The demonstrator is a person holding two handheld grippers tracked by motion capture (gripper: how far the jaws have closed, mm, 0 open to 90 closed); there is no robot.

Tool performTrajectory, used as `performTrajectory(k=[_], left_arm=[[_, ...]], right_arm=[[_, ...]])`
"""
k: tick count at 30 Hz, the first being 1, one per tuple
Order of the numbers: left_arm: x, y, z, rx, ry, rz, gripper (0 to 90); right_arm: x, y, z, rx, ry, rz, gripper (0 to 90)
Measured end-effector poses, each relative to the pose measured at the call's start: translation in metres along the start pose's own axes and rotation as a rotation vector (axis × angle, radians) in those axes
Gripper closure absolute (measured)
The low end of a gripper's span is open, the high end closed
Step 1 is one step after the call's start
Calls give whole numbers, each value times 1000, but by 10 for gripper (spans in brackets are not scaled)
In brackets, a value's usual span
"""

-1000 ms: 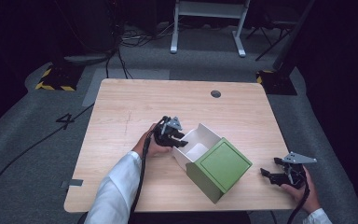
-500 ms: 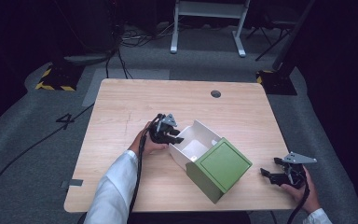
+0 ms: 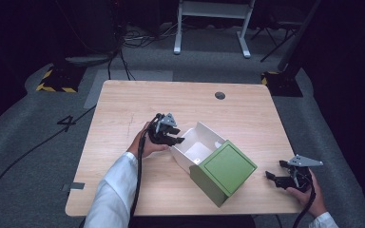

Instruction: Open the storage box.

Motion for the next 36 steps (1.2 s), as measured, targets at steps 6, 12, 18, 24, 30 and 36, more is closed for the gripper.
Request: performTrajectory(k=[6, 12, 18, 24, 30, 36], left_arm=[[1, -5, -3, 2, 18, -19, 549], [2, -11, -4, 6, 23, -37, 548], [2, -20, -7, -4, 38, -66, 537], [5, -27, -8, -5, 37, -98, 504], [7, -38, -8, -16, 40, -128, 480], [9, -46, -6, -6, 42, -158, 447]], right_arm=[[0, 0, 0, 0, 0, 0, 156], [0, 0, 0, 0, 0, 0, 156], [0, 0, 0, 0, 0, 0, 157], [0, 0, 0, 0, 0, 0, 157], [0, 0, 0, 0, 0, 0, 157], [0, 0, 0, 0, 0, 0, 157]])
Point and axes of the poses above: each handheld gripper's, and its own axes: y roughly forward along the jaws, z roughly out of its underside, x roughly to its left, the point moved 9 cm from there along y, roughly forward along the jaws, and after that the axes turned 8 degrees about -y, right-handed, at the moved point
